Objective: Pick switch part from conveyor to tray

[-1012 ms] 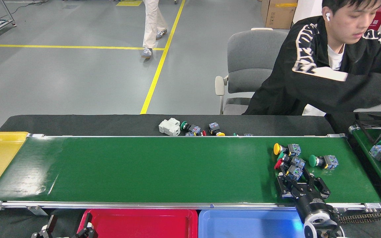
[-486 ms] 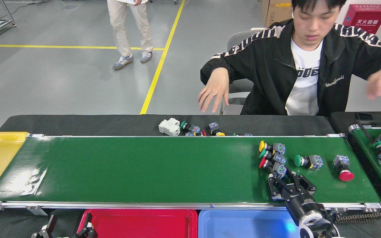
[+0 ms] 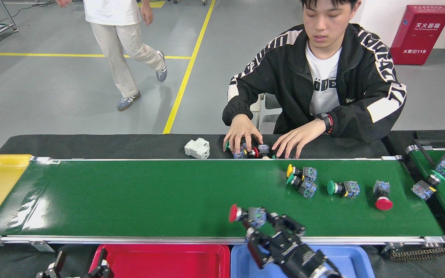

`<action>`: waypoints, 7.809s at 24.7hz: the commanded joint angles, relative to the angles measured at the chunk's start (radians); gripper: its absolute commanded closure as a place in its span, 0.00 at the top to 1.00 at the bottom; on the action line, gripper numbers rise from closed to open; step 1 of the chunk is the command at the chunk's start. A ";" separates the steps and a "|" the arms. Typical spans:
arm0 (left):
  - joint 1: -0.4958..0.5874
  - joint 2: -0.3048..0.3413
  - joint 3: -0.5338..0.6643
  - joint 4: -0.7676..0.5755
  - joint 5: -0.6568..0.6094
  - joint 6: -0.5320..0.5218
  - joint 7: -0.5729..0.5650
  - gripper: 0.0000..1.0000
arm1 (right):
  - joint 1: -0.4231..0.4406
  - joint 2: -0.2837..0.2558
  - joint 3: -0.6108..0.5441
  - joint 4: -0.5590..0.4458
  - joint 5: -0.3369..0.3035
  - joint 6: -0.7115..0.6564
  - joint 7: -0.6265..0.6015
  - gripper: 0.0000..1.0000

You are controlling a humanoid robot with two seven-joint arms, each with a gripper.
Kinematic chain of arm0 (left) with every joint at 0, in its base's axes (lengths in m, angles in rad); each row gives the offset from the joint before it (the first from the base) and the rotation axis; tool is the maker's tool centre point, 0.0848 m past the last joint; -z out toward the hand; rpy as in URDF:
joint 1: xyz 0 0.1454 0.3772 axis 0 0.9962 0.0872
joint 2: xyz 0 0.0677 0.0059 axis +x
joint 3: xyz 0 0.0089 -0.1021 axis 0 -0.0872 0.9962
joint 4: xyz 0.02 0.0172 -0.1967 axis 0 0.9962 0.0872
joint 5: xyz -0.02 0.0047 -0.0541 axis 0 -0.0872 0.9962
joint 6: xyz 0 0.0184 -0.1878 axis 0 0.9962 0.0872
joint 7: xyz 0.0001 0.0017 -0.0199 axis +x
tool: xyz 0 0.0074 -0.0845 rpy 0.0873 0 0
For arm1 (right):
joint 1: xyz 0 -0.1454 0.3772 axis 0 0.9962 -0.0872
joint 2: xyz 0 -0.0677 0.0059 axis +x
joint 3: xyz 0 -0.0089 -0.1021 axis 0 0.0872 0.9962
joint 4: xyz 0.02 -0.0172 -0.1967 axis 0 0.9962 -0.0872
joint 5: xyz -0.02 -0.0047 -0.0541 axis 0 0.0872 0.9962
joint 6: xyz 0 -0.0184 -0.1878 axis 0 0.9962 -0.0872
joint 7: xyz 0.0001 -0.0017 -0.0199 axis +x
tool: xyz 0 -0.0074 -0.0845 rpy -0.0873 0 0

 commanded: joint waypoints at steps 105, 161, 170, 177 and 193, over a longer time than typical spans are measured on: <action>-0.035 -0.019 0.081 -0.016 0.006 -0.148 -0.124 1.00 | 0.072 0.069 -0.303 0.025 0.140 0.533 -0.113 0.89; -0.328 0.170 -0.140 0.240 0.015 -0.202 -0.095 0.20 | 0.233 0.135 -0.590 -0.144 0.028 0.004 -0.004 0.93; -0.052 0.196 -0.150 0.024 0.003 -0.309 -0.044 1.00 | 0.108 0.122 -0.506 -0.021 0.108 0.157 -0.012 0.92; -0.058 0.084 0.011 0.016 0.011 -0.174 -0.051 1.00 | -0.114 0.115 -0.346 0.218 0.131 0.384 -0.013 0.94; -0.109 -0.033 0.110 0.022 -0.058 -0.102 -0.113 1.00 | -0.105 0.029 -0.256 0.148 0.061 0.139 -0.065 0.09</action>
